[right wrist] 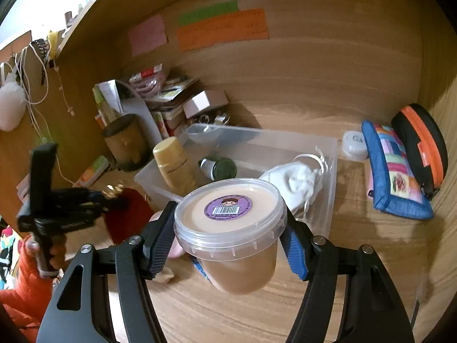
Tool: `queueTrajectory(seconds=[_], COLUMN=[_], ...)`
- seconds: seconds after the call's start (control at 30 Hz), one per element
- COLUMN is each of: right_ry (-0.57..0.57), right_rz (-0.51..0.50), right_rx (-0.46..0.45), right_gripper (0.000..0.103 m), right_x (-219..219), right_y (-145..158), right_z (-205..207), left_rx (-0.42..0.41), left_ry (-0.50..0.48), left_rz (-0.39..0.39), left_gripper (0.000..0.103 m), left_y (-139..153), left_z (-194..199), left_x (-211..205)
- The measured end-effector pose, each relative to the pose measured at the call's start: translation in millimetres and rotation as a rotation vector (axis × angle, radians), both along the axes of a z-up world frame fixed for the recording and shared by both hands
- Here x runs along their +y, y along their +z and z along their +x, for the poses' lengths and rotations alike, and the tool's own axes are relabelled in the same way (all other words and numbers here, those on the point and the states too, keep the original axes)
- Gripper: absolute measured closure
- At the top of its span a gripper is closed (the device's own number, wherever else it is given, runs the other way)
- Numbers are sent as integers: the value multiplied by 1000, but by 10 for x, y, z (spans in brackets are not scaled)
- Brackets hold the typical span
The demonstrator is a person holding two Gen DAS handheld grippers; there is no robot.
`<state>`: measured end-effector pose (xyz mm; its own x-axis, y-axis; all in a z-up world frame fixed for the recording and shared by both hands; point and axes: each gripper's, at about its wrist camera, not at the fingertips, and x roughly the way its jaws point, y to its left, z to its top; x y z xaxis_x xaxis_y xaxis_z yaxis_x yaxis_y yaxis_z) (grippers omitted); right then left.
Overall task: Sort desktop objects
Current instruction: 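Lift the red pouch with left tool while right tool holds the white tub up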
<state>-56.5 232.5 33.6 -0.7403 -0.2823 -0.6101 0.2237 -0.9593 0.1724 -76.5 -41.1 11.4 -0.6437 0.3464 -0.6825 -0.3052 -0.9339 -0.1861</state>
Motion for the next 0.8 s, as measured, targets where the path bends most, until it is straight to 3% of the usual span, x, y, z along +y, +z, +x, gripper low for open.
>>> queueTrajectory(seconds=[0.33, 0.57, 0.8], right_ry=[-22, -39, -59], right_rz=[-7, -36, -66], right_rx=[43, 34, -1], right_gripper=[39, 39, 39], right_x=[82, 170, 295], right_y=[180, 179, 114], right_z=[-222, -492, -794], left_rx=[103, 104, 71], left_ry=[-60, -89, -109], left_rz=[49, -25, -124], left_gripper=[72, 72, 72], left_y=[536, 591, 427], left_z=[-182, -502, -817], left_x=[335, 776, 1194])
